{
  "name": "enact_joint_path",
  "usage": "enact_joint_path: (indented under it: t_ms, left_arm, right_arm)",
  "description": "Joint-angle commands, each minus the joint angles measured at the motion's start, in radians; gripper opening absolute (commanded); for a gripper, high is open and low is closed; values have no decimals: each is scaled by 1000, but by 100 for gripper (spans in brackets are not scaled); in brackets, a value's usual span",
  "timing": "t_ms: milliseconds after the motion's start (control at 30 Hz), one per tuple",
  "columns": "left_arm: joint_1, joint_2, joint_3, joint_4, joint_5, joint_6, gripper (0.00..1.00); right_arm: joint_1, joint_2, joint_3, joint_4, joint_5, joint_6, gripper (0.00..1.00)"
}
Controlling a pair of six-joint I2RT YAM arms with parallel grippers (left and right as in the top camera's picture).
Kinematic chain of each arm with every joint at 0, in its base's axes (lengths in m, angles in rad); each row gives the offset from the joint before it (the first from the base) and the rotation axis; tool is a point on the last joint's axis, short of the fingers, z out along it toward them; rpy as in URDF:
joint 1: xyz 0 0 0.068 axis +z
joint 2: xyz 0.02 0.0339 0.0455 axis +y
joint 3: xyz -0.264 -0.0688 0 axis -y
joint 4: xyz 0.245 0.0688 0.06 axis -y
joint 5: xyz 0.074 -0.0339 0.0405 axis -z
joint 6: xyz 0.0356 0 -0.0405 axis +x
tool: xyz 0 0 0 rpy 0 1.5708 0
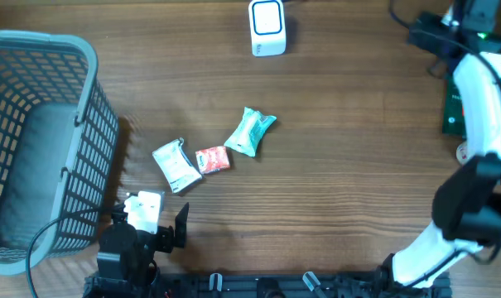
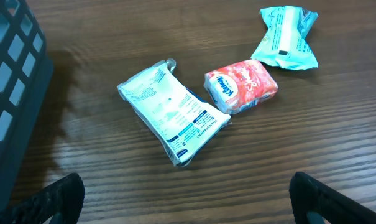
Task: Scan the item barcode
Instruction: 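Carry the glove package right and place it beside the jar, then move the right gripper down to the teal snack packet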
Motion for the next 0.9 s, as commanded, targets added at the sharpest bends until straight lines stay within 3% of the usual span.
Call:
enact_joint_path:
  t_ms: [0, 67, 200, 267, 367, 400, 467, 567, 667, 700, 800, 867]
  left_arm:
    - [4, -2, -2, 2, 11, 19, 100]
    - [4, -2, -2, 2, 11, 19, 100]
    - [4, -2, -2, 2, 11, 19, 100]
    - [4, -2, -2, 2, 11, 19, 100]
    - [4, -2, -2, 2, 11, 19, 100]
    - [4, -2, -2, 2, 11, 19, 100]
    - [4, -2, -2, 2, 11, 19, 100]
    - [4, -2, -2, 2, 11, 19, 100]
    - [4, -2, -2, 2, 11, 19, 100]
    - [4, -2, -2, 2, 11, 19, 100]
    - [4, -2, -2, 2, 11, 19, 100]
    - [4, -2, -2, 3, 11, 19, 100]
  right_arm:
    - [169, -7, -5, -119, -423, 163, 100]
    - [280, 12, -32, -190, -432, 331, 100]
    - [514, 64, -123, -211, -353, 535, 98]
    - [608, 97, -159, -180, -289, 612, 83]
    - [701, 151, -161, -137, -250, 645, 73]
    - [727, 167, -161, -123, -225, 658, 73]
    - [769, 197, -161, -117, -181, 705, 92]
    - [822, 240, -161, -99, -169, 723, 94]
    - [845, 257, -161, -103, -93, 724, 65]
    - [846, 265, -161, -115, -66, 726, 60]
    - [844, 278, -161, -210, 30, 748, 27]
    - [845, 278, -161, -296, 108, 745, 15]
